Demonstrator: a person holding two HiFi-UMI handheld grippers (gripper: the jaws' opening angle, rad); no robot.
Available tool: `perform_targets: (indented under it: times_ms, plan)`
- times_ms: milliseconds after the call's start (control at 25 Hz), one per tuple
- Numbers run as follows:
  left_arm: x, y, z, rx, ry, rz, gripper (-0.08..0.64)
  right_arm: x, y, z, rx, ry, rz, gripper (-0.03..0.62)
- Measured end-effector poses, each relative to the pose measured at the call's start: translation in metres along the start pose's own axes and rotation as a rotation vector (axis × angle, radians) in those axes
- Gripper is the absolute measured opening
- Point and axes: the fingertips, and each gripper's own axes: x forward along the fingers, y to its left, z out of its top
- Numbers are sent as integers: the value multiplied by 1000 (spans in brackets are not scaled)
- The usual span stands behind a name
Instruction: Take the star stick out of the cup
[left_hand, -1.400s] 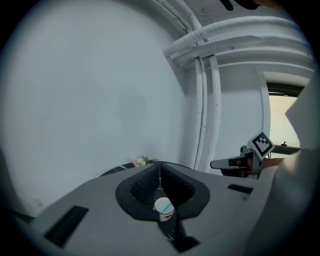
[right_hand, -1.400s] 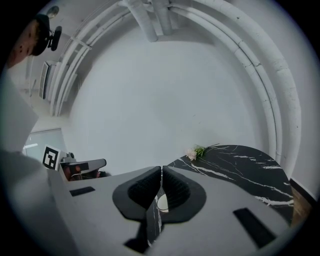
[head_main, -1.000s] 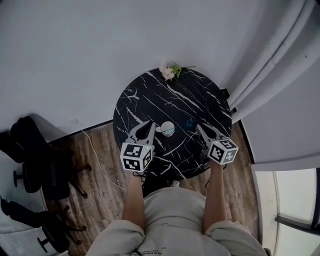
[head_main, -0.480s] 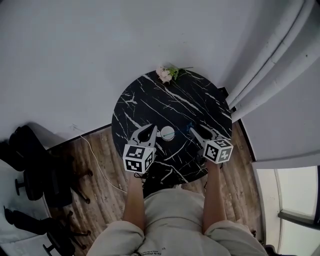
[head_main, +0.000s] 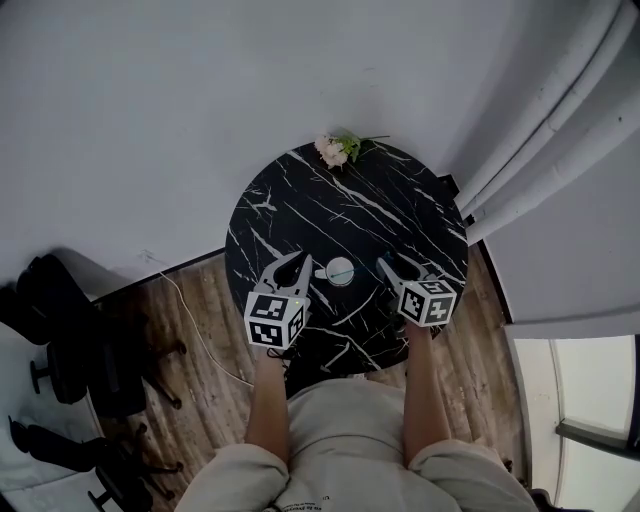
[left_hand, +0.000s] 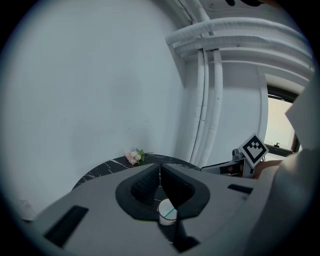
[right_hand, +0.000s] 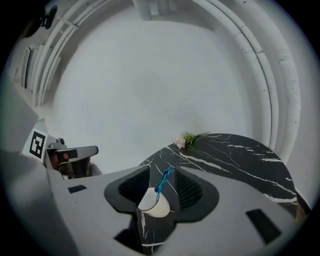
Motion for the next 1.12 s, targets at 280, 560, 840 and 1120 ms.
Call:
perform_targets:
  times_ms: [280, 560, 840, 1120]
  plan:
    - [-6, 13, 3, 5, -11, 16, 25, 10, -3, -5, 30, 1, -19, 166]
    - [-19, 23, 5, -2, -25, 44, 25, 9, -10, -9, 19, 44, -44, 149]
    - [-27, 24, 8, -7, -42, 61, 25, 10, -4, -6, 35, 34, -7, 87]
    - [-35, 28, 17, -16, -70, 86, 25, 11, 2, -6, 23, 53, 16, 55]
